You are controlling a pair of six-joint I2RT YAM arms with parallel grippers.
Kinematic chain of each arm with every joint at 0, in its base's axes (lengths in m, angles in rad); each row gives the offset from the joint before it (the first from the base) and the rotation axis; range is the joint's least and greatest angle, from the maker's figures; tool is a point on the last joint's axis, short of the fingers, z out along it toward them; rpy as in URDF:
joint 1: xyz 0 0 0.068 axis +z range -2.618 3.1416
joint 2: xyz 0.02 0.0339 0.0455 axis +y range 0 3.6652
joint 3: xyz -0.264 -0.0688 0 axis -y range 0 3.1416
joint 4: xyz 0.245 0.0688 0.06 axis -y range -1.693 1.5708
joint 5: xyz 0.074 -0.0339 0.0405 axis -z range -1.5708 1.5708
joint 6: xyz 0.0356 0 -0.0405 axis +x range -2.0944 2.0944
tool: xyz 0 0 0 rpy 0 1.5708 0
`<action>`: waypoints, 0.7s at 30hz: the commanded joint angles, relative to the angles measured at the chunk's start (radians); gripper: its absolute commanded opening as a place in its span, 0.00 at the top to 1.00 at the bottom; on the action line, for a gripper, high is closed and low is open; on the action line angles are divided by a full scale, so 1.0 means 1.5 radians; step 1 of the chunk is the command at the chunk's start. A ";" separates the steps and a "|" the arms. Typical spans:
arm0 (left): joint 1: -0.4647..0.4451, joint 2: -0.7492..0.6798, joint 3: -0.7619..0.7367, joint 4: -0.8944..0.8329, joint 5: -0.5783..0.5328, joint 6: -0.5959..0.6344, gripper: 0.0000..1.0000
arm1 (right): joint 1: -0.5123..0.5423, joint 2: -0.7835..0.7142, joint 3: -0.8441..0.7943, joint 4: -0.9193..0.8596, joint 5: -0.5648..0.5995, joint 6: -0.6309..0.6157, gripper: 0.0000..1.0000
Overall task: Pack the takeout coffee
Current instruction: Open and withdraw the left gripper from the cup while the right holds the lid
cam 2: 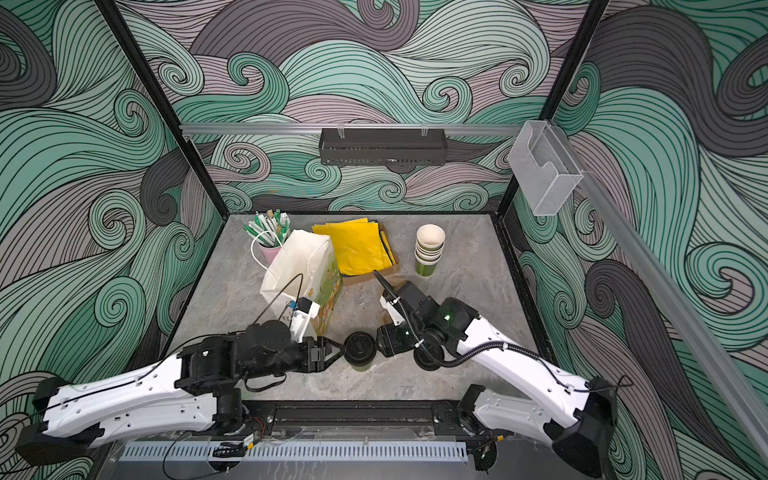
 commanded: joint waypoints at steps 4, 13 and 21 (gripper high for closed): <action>-0.004 -0.057 0.107 -0.055 -0.050 0.193 0.39 | 0.097 0.060 0.051 -0.047 0.131 -0.021 0.22; -0.003 -0.148 0.142 -0.101 -0.373 0.262 0.38 | 0.185 0.164 0.101 -0.037 0.199 0.003 0.07; -0.004 -0.195 0.183 -0.255 -0.563 0.197 0.38 | 0.187 0.229 0.119 -0.005 0.191 0.014 0.08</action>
